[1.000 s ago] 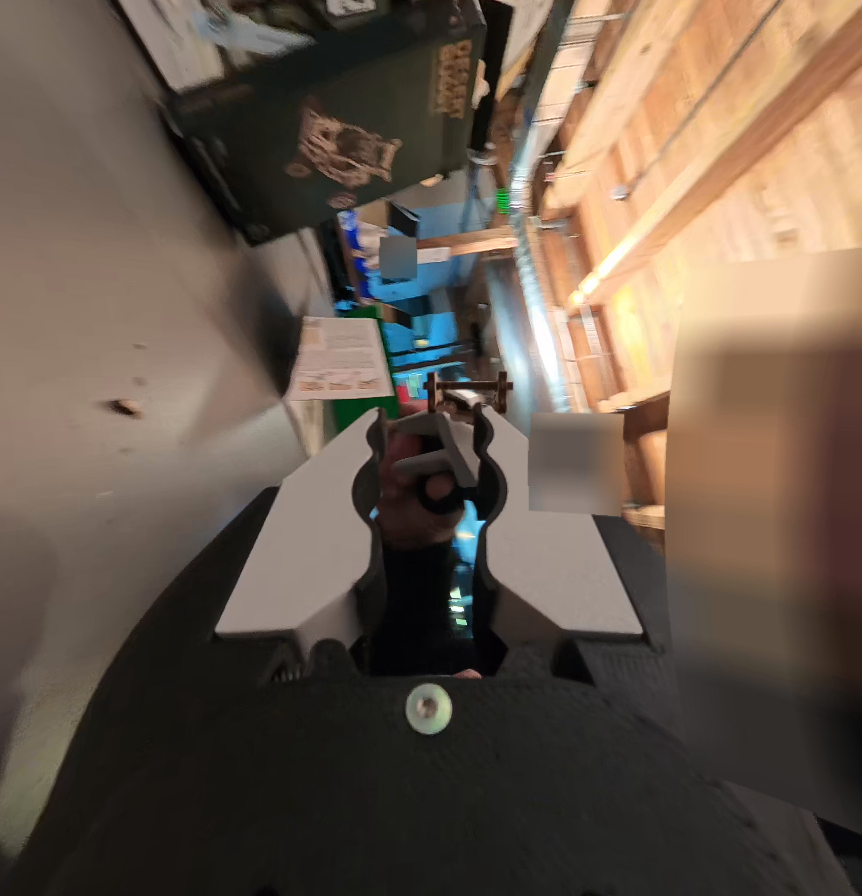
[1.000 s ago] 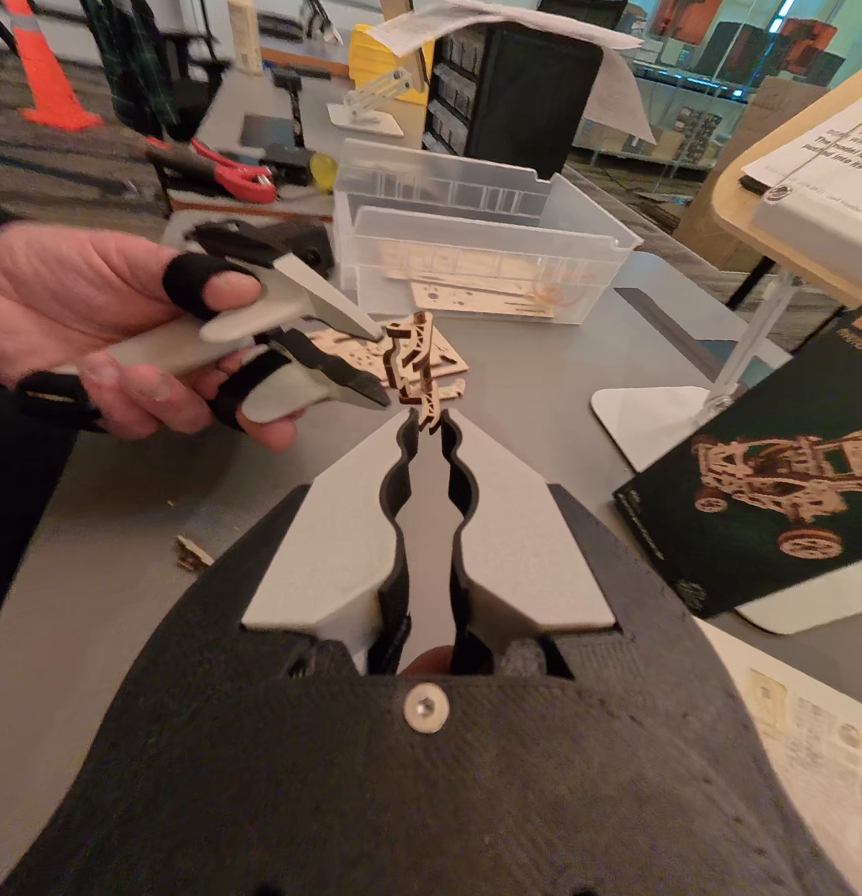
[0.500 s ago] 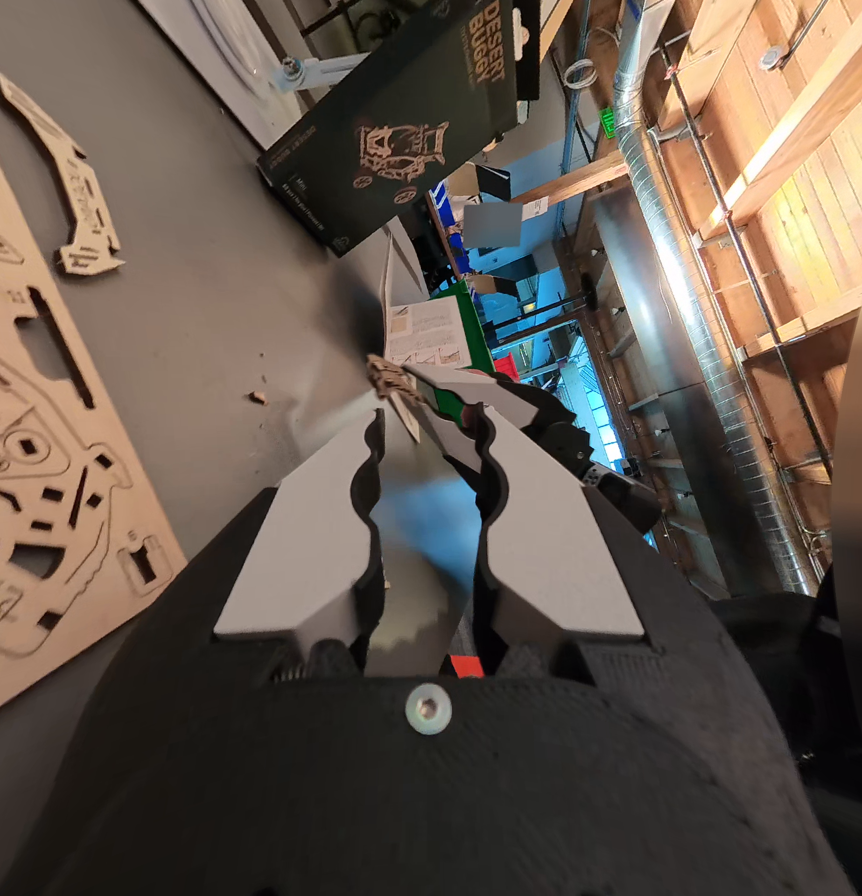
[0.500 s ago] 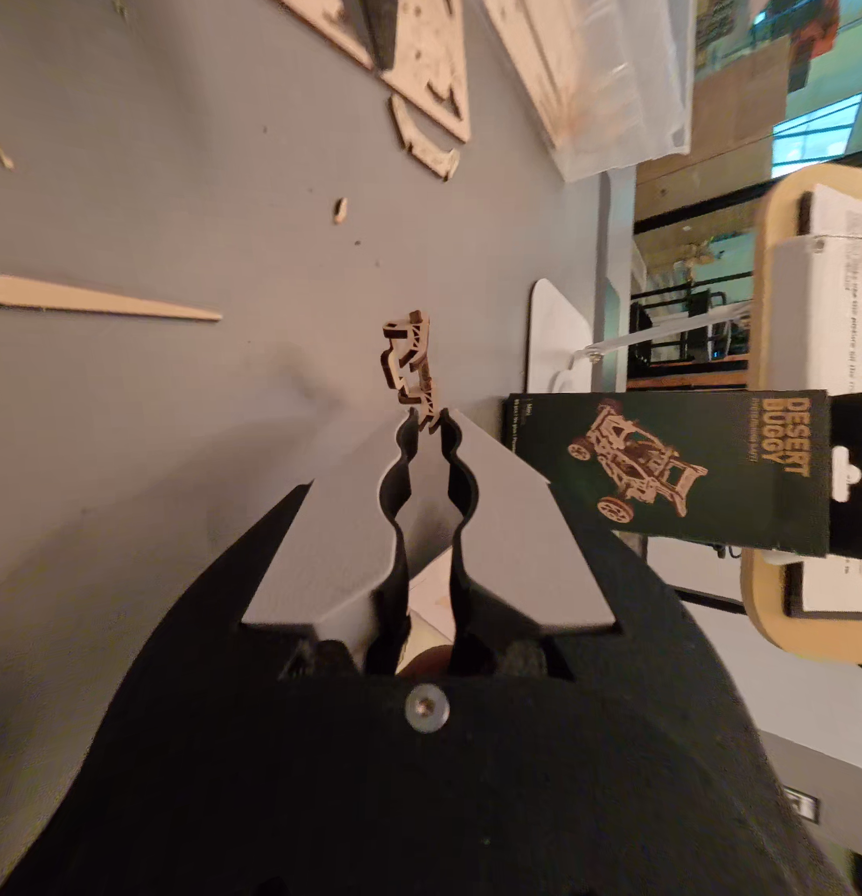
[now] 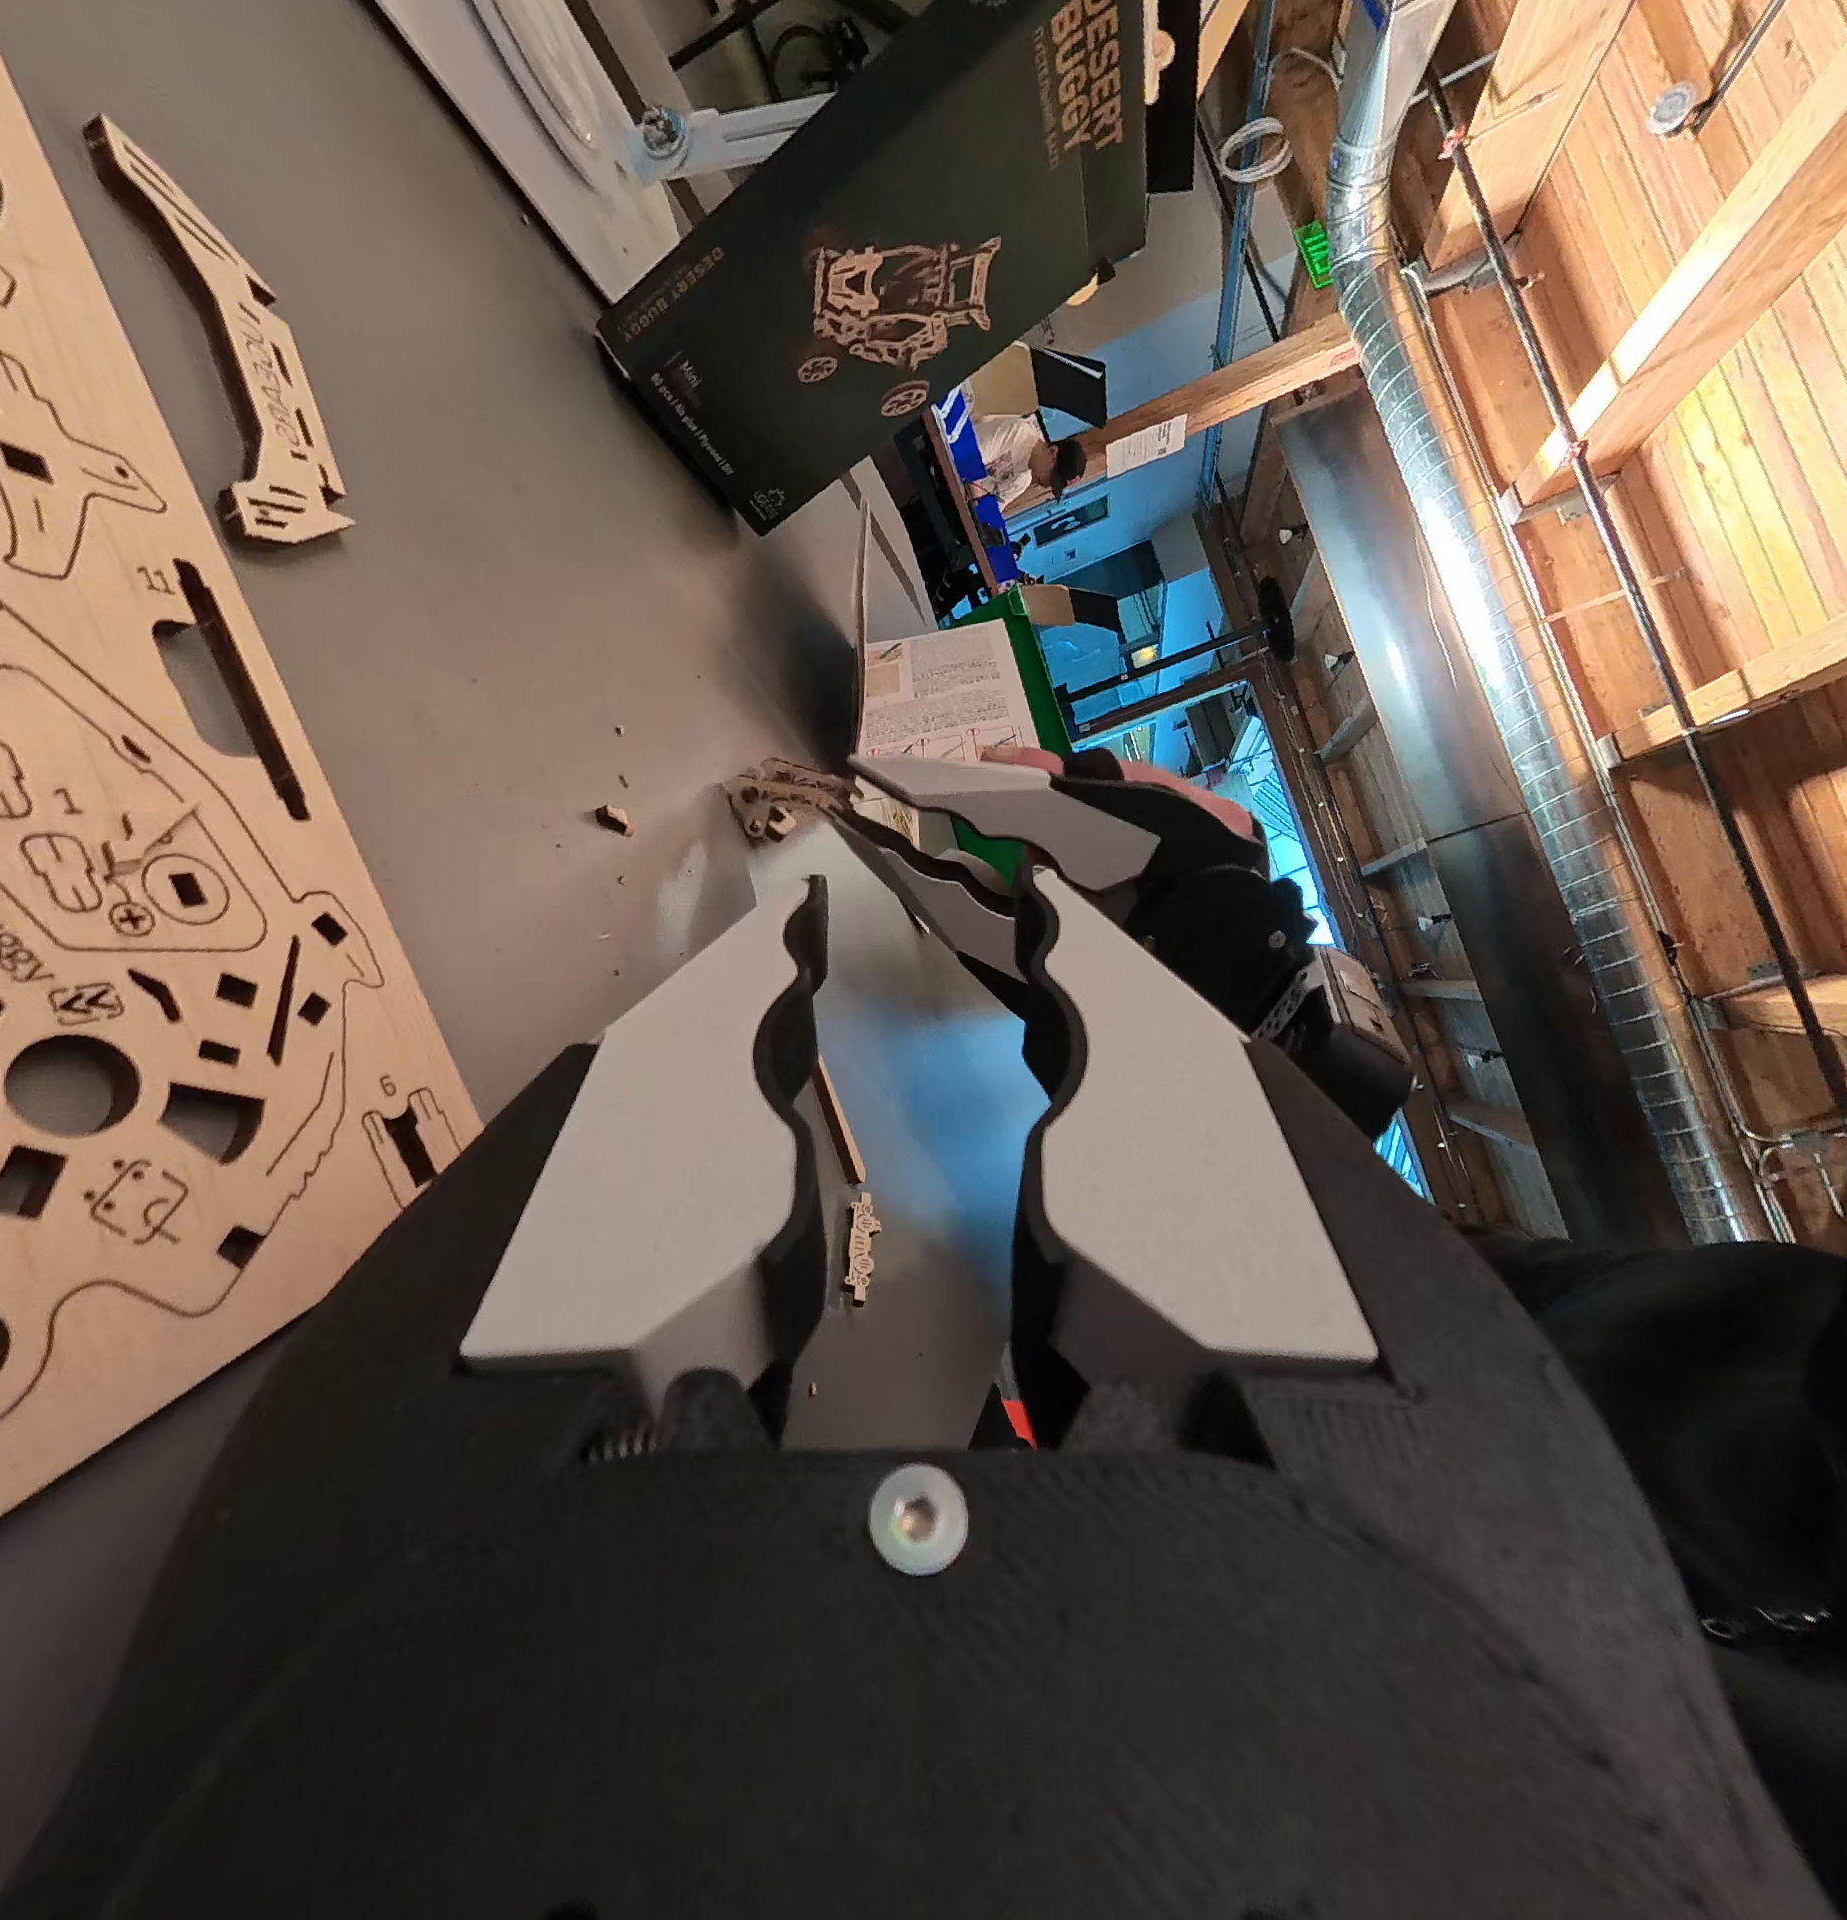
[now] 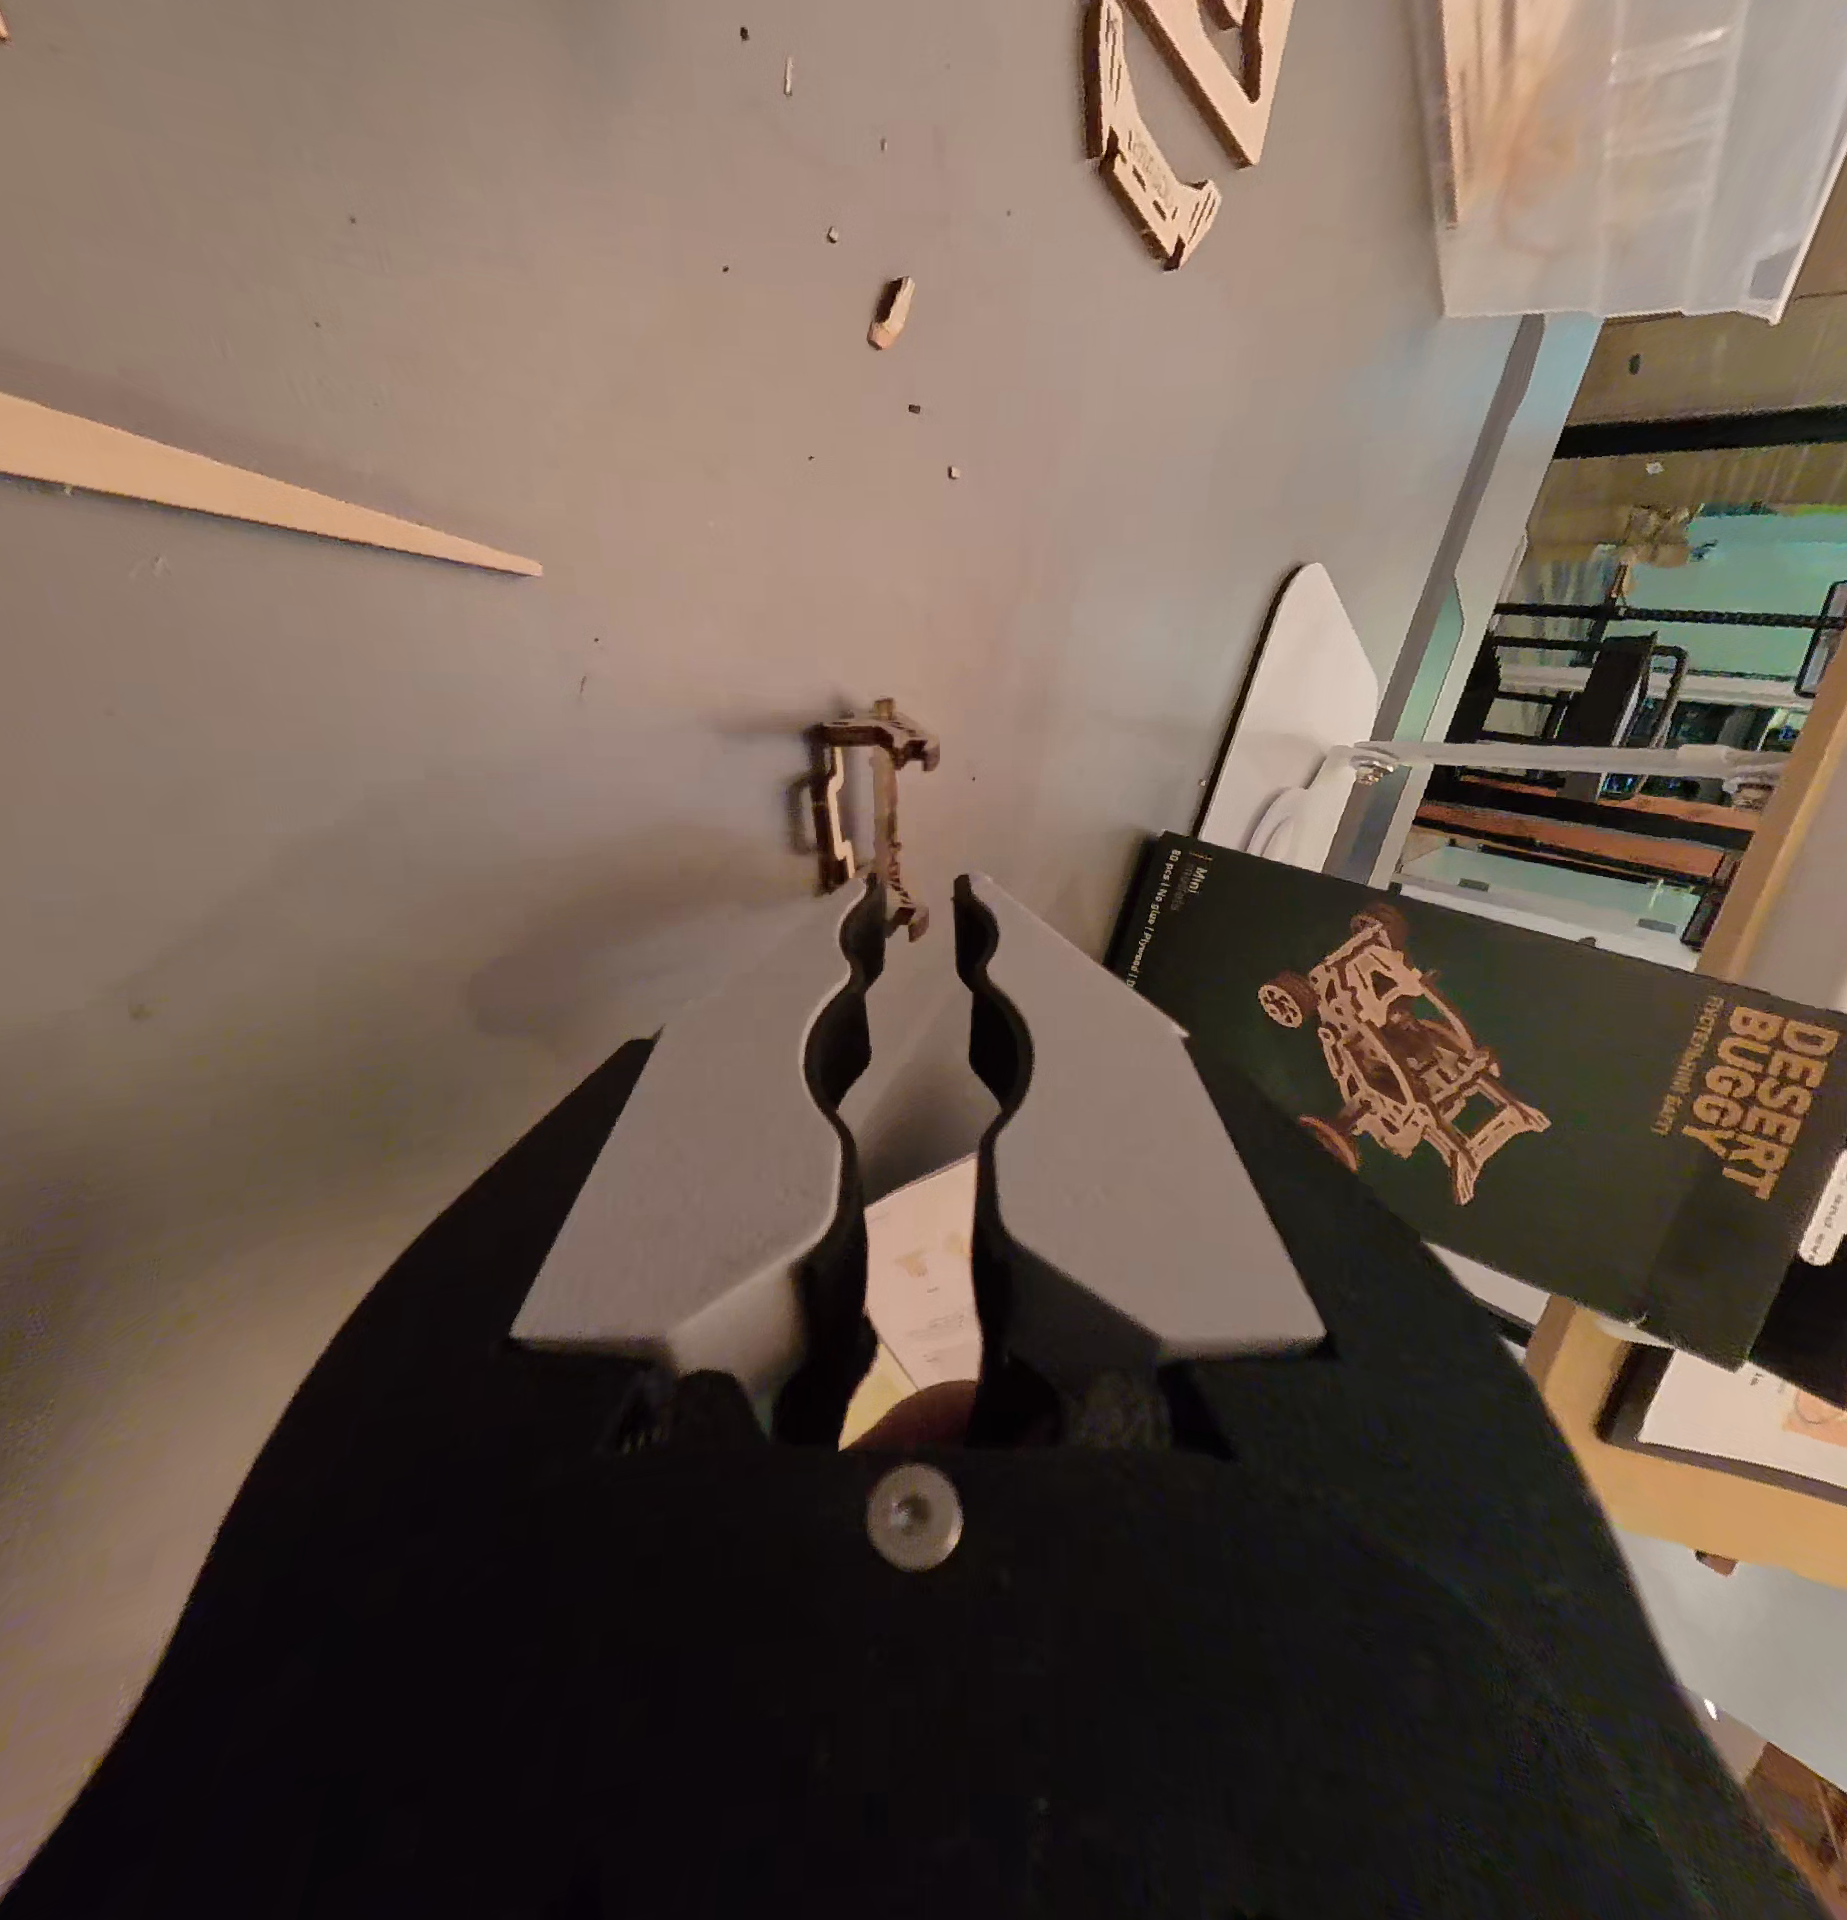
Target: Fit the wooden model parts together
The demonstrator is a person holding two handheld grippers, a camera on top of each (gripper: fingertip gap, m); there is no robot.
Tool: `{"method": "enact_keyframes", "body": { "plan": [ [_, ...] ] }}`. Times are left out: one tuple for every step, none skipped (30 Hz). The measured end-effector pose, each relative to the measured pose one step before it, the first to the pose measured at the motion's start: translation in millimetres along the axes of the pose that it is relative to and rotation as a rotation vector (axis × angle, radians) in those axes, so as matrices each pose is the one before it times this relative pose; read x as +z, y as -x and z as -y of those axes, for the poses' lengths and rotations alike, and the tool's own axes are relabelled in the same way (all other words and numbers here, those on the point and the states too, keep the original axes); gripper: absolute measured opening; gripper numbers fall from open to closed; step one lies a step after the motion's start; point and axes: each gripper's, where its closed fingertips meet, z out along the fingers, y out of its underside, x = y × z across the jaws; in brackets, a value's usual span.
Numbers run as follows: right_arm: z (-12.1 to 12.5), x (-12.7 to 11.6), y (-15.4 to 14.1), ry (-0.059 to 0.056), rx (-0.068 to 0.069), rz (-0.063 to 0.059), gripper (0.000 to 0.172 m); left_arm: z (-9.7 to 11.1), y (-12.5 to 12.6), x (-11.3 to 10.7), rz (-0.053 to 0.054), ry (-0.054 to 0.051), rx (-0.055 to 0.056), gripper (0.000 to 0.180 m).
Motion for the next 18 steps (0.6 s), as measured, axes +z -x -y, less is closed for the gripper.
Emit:
{"method": "enact_keyframes", "body": {
  "plan": [
    [-0.28, 0.37, -0.15, 0.0047, -0.0041, 0.0054, 0.012, -0.33, -0.43, -0.05, -0.0026, 0.0009, 0.0004, 0.034],
    [0.19, -0.28, -0.44, -0.0002, -0.0012, 0.0033, 0.012, 0.09, -0.34, -0.19, -0.0021, -0.0011, 0.0011, 0.034],
    [-0.06, -1.09, -0.78, -0.0007, 0.0050, 0.0040, 0.013, 0.08, -0.44, -0.26, -0.0037, -0.0013, 0.0001, 0.034],
    [-0.04, -2.29, -1.47, -0.0034, 0.0093, 0.0006, 0.013, 0.25, -0.29, -0.17, -0.0035, -0.0010, -0.0010, 0.034],
    [-0.53, -3.79, -1.60, -0.0033, 0.0100, 0.0015, 0.013, 0.12, -0.26, -0.16, -0.0020, -0.0009, 0.0003, 0.034],
    [-1.48, -5.19, -2.68, -0.0028, 0.0167, -0.0022, 0.014, -0.19, -0.48, 0.05, -0.0012, 0.0007, 0.0024, 0.034],
    [-2.27, -6.45, -3.14, -0.0053, 0.0288, -0.0008, 0.014, -0.26, -0.35, 0.00, -0.0004, 0.0009, 0.0043, 0.034],
    [-2.89, -7.47, -3.07, -0.0072, 0.0362, 0.0001, 0.016, -0.51, -0.22, 0.20, 0.0008, 0.0020, 0.0045, 0.034],
    [-3.14, -8.72, -3.47, -0.0117, 0.0402, -0.0034, 0.017, -0.43, -0.34, 0.32, 0.0006, 0.0021, 0.0042, 0.034],
    [-2.61, -9.69, -4.10, -0.0178, 0.0458, -0.0089, 0.017, -0.33, -0.43, 0.22, 0.0007, 0.0016, 0.0056, 0.034],
    [-2.53, -10.34, -3.87, -0.0213, 0.0498, -0.0083, 0.017, -0.83, 0.01, 0.53, 0.0034, 0.0043, 0.0059, 0.034],
    [-3.14, -10.61, -3.84, -0.0218, 0.0515, -0.0094, 0.017, -0.94, -0.01, 0.65, 0.0046, 0.0046, 0.0068, 0.034],
    [-4.48, -10.26, -4.15, -0.0151, 0.0544, -0.0124, 0.017, -0.45, -0.14, 0.38, 0.0047, 0.0019, 0.0090, 0.034],
    [-6.27, -9.33, -4.30, -0.0046, 0.0549, -0.0141, 0.017, -0.43, -0.14, 0.50, 0.0069, 0.0020, 0.0107, 0.034],
    [-8.20, -8.14, -4.11, 0.0042, 0.0500, -0.0151, 0.017, -0.31, -0.41, 0.62, 0.0060, 0.0025, 0.0094, 0.034],
    [-9.76, -6.53, -4.26, 0.0114, 0.0456, -0.0184, 0.017, 0.08, -0.95, 0.60, 0.0036, 0.0016, 0.0094, 0.034],
    [-10.78, -4.55, -3.82, 0.0146, 0.0435, -0.0179, 0.017, 0.62, -0.91, 0.78, 0.0056, 0.0008, 0.0128, 0.034],
    [-10.95, -2.72, -2.73, 0.0145, 0.0457, -0.0122, 0.016, 0.85, -0.79, 0.91, 0.0093, 0.0029, 0.0184, 0.035]
  ]
}}
